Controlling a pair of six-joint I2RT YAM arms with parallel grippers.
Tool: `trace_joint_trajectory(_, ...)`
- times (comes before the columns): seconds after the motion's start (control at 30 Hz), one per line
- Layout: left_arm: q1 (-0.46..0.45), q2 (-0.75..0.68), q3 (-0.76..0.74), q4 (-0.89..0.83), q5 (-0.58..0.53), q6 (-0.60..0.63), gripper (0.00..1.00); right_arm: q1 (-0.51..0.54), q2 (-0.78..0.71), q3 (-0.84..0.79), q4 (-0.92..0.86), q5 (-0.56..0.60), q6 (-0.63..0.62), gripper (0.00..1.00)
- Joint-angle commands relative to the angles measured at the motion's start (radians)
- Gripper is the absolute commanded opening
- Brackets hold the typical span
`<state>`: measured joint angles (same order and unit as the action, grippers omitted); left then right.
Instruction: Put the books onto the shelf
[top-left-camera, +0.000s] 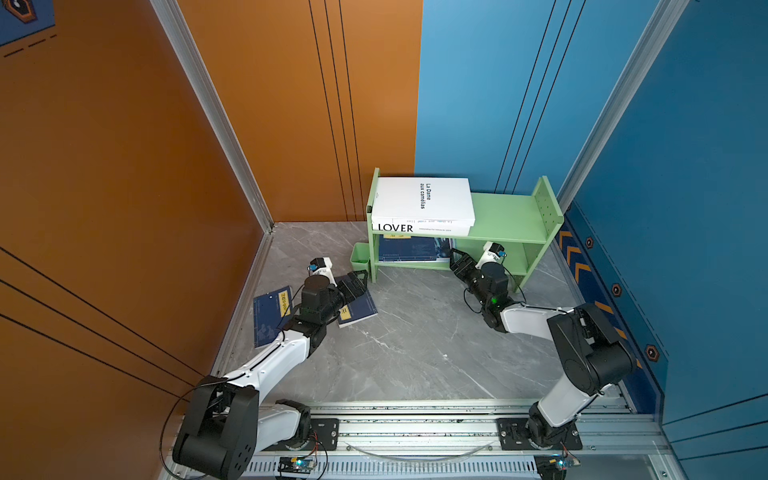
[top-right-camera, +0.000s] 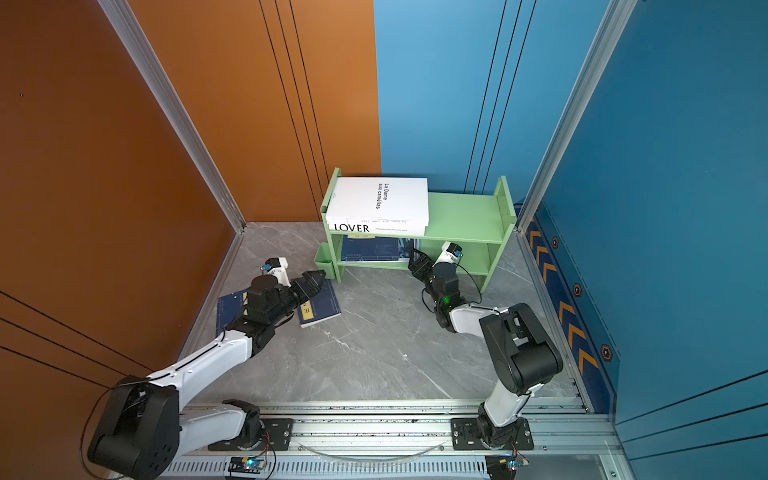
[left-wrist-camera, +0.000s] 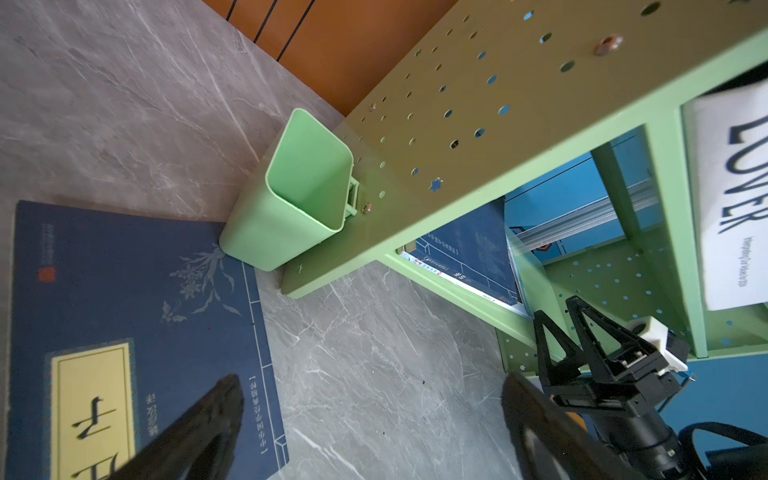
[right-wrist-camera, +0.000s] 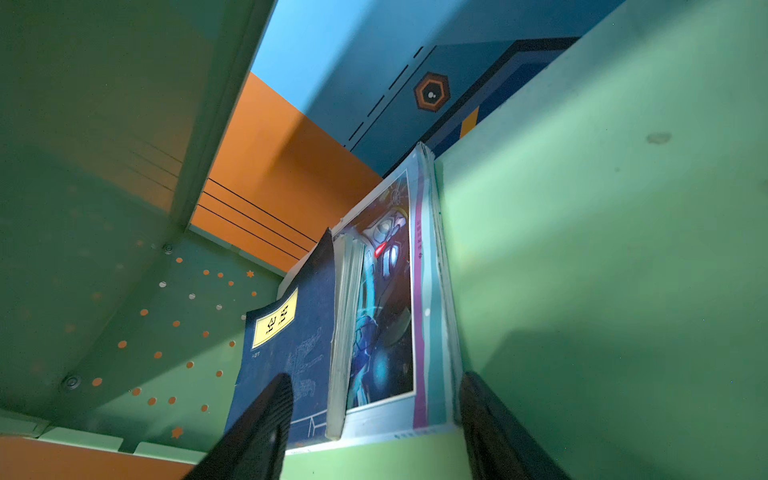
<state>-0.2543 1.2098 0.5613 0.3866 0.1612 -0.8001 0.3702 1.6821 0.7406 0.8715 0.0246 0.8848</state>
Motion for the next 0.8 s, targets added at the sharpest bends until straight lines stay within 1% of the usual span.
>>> trace_joint_trajectory(0.0, 0.011, -0.012, 0.0, -0.028, -0.007, 0.025, 0.98, 0.008, 0.005, 0.038, -0.091, 0.036, -0.06, 0.66)
trace_joint_trajectory(0.1, 0.01, -0.012, -0.003, -0.03, -0.013, 0.022, 0.98, 0.034, -0.02, 0.056, -0.191, 0.097, -0.111, 0.67)
trace_joint_trajectory(0.27, 0.011, -0.009, -0.008, -0.03, -0.02, 0.016, 0.98, 0.045, -0.029, 0.098, -0.304, 0.089, -0.136, 0.66)
trace_joint_trajectory(0.63, 0.018, -0.009, -0.01, -0.041, -0.022, 0.015, 0.98, 0.088, -0.088, 0.089, -0.36, 0.102, -0.132, 0.66)
trace_joint_trajectory(0.77, 0.026, -0.009, -0.013, -0.04, -0.017, 0.01, 0.98, 0.108, -0.114, 0.092, -0.387, 0.107, -0.148, 0.66)
